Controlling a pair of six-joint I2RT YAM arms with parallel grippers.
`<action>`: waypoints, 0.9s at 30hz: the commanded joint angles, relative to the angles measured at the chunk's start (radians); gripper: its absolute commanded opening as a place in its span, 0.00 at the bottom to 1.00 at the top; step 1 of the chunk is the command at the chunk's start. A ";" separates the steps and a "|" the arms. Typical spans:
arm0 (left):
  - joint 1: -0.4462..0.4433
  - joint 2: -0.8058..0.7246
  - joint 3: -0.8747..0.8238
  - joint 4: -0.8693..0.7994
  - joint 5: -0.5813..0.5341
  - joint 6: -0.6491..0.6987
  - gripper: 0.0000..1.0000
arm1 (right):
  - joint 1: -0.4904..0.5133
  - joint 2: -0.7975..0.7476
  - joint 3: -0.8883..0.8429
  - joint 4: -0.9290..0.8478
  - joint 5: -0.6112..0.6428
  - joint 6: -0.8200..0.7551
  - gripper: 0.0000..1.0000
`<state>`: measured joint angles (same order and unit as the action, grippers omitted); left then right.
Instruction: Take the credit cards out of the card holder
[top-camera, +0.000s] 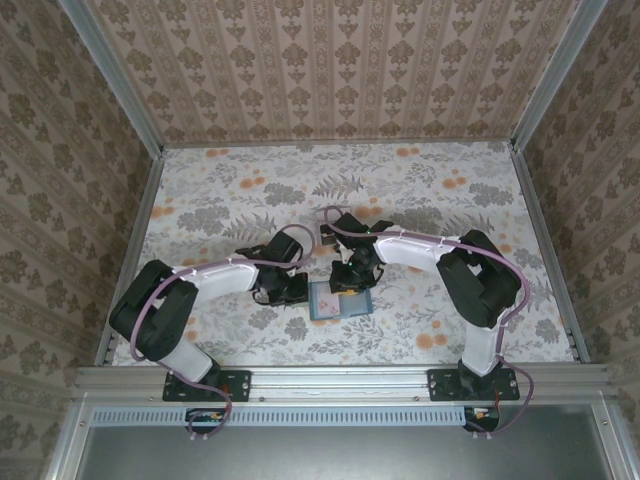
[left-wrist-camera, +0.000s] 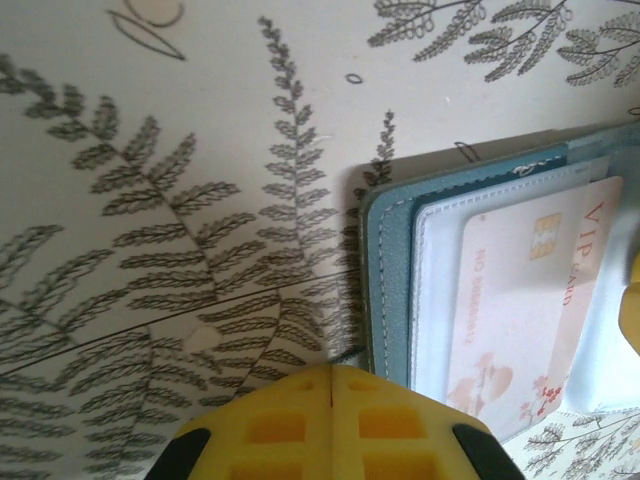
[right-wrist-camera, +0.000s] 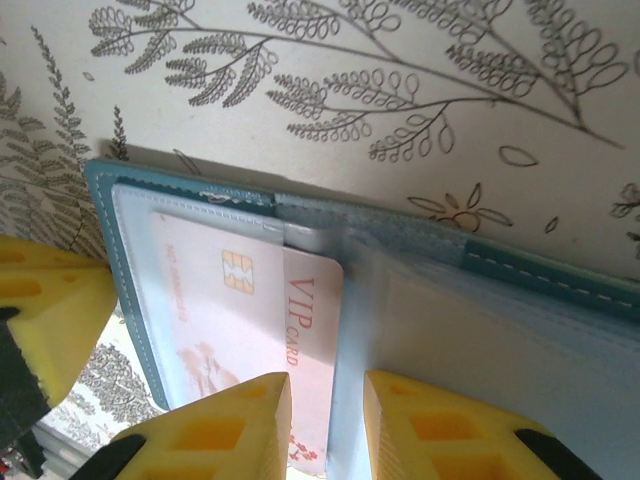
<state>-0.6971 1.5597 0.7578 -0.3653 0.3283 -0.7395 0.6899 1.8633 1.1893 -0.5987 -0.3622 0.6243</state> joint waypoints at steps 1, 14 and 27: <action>0.005 -0.019 0.035 -0.072 -0.029 0.036 0.08 | 0.001 -0.020 -0.020 0.018 -0.053 0.005 0.28; -0.060 0.048 0.127 -0.035 0.011 0.019 0.08 | 0.000 0.014 -0.040 0.057 -0.102 0.008 0.28; -0.064 0.108 0.093 -0.063 -0.028 0.050 0.05 | 0.000 0.047 -0.043 0.089 -0.111 0.008 0.28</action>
<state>-0.7586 1.6466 0.8703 -0.3904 0.3248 -0.7139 0.6899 1.8862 1.1599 -0.5350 -0.4480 0.6281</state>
